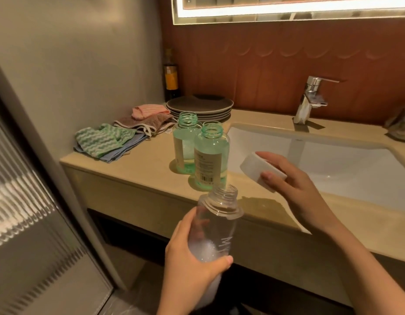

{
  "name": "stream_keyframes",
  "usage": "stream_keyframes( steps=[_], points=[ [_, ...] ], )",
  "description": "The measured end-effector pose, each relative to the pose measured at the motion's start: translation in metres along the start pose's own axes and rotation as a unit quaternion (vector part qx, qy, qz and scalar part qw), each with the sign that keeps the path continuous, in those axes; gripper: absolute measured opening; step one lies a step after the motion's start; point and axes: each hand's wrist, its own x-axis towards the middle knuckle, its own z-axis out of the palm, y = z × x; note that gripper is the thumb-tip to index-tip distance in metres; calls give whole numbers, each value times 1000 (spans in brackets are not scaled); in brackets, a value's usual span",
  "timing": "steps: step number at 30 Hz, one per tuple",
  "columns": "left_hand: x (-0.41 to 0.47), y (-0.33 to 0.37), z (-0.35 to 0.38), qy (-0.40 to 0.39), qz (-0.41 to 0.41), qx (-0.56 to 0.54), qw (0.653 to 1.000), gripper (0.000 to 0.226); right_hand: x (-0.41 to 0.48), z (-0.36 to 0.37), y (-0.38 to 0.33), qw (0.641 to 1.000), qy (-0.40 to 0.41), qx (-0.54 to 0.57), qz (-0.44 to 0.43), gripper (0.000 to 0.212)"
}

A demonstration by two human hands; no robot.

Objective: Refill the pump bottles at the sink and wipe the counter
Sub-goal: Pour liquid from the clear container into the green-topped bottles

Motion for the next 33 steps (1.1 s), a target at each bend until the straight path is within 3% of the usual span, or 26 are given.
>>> stream_keyframes(
  steps=[3,10,13,22,27,33],
  points=[
    [-4,7,5,-25,18,6,1000,91,-11,5,-12,994,-68,83,-35,55],
    [-12,18,3,-116,11,-56,992,80,-20,13,-26,981,-163,94,-45,48],
    [-13,19,1,-139,-2,-102,985,66,-18,14,-25,978,-178,104,-33,44],
    [-11,18,-1,-195,-27,-130,972,57,-13,12,-21,974,-195,112,-13,41],
    [-12,21,4,-182,-25,-110,977,58,-16,10,-18,982,-169,80,-12,39],
    [-14,7,10,-47,-7,67,997,82,-20,25,-4,999,-29,-40,21,42]
  ],
)
